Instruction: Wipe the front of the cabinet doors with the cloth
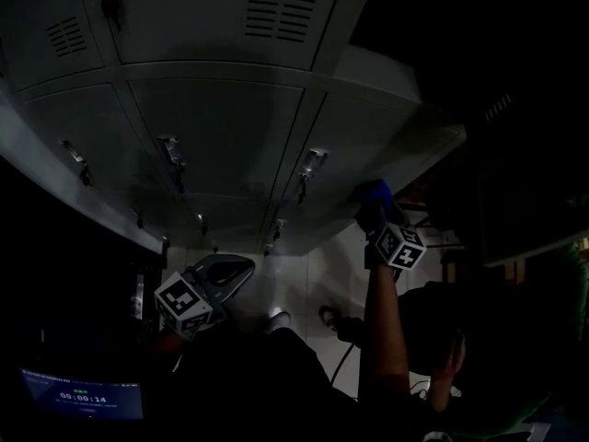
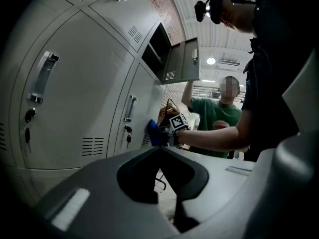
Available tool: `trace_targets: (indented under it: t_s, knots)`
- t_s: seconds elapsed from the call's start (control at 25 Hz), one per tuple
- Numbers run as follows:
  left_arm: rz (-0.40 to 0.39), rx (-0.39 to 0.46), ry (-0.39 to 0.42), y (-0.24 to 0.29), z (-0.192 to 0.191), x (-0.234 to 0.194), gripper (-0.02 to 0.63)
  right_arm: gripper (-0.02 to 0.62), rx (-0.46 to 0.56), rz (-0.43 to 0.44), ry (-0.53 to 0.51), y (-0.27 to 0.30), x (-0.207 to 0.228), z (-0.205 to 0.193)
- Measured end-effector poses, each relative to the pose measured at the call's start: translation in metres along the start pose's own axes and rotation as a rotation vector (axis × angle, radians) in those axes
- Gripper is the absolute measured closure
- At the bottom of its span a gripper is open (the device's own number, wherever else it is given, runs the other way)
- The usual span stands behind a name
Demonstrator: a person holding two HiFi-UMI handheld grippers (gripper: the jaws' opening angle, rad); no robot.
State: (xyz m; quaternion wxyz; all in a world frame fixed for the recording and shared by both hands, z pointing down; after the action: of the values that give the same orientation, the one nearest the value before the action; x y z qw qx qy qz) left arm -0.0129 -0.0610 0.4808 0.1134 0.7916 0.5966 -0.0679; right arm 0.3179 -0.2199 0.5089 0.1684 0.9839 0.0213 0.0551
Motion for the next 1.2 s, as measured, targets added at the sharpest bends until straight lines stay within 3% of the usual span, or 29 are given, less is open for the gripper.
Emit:
trace_targets:
  t_s: [0.28,0.48,0.96,1.2]
  knots:
    - [0.003,-0.008,0.004,0.002,0.0,0.002,0.604,0.512,-0.014,-0.052,0.033,0.001,0.03,-0.007]
    - [-0.003,-0.008,-0.008,0.002,0.0,0.006,0.604,0.512,0.01,-0.042,0.057,-0.013,0.019,-0.014]
    - [-0.002,0.0,-0.01,-0.015,-0.001,0.01,0.604,0.512,-0.003,0.272,-0.009,-0.041,-0.14,-0.063]
    - [0.019,-0.002,-0.021,-0.028,-0.006,0.009,0.604,0.512,-0.033,0.355,-0.082,-0.031,-0.194,-0.077]
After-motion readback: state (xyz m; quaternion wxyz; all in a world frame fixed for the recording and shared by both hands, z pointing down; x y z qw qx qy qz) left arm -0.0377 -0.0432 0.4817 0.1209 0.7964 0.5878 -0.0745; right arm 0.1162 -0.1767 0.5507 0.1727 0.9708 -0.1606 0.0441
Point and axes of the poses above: the fingertips, and each gripper's own axes: y forward along the fingers, x to its right, z out of its top, the point moved 1 cm from there along -y, backward along the fingers, and after that the axes turned 9 degrees about -z, right-handed, at the moved point
